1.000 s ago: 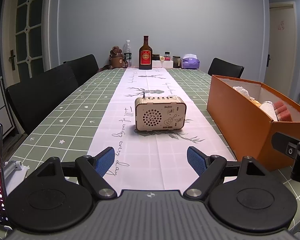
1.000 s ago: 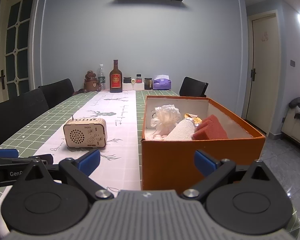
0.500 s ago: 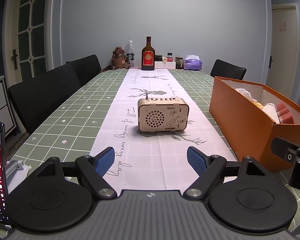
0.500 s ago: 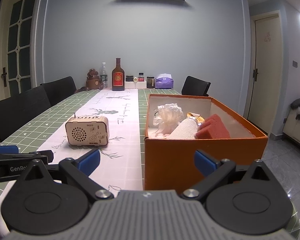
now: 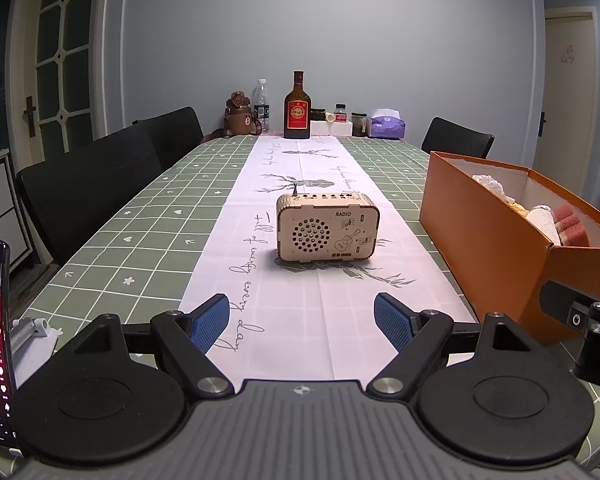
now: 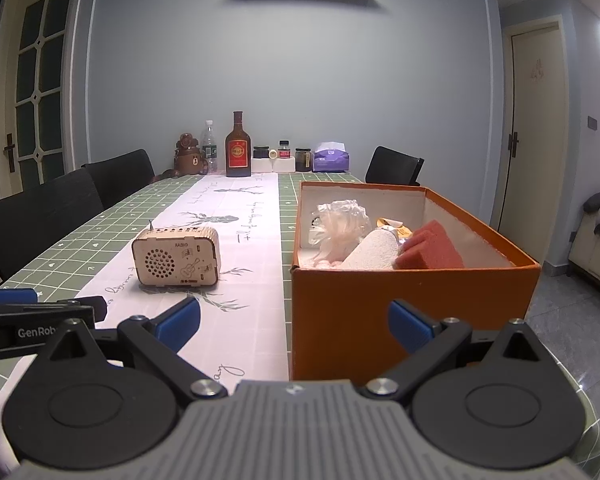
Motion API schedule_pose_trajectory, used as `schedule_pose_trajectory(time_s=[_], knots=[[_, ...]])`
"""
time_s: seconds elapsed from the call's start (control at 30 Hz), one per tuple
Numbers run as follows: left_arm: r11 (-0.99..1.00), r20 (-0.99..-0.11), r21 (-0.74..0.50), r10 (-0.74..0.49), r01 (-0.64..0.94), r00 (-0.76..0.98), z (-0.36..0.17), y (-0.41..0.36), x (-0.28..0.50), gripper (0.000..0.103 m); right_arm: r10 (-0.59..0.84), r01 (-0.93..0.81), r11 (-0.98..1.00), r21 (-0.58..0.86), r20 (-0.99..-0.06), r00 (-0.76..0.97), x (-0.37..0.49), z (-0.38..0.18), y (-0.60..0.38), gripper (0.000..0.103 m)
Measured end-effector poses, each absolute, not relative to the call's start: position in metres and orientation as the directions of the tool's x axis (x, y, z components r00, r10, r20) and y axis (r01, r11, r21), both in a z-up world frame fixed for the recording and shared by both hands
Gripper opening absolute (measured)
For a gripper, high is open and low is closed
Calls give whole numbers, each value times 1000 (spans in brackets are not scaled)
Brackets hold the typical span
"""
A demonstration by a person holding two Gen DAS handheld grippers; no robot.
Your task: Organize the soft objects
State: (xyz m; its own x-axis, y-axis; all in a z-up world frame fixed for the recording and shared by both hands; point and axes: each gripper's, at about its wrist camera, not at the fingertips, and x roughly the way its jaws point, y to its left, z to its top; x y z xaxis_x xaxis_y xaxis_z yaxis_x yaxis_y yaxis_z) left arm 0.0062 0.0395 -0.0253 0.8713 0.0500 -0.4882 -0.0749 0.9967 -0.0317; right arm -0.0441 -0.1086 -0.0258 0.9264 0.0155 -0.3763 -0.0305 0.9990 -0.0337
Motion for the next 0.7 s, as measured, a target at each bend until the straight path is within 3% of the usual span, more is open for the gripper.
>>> schedule_pose_trajectory(time_s=[0.7], knots=[[996,-492,-33,52,-78,869,-28,39,8,96,23,-39,999,-32,-389,921,-40,-30,-109,98]])
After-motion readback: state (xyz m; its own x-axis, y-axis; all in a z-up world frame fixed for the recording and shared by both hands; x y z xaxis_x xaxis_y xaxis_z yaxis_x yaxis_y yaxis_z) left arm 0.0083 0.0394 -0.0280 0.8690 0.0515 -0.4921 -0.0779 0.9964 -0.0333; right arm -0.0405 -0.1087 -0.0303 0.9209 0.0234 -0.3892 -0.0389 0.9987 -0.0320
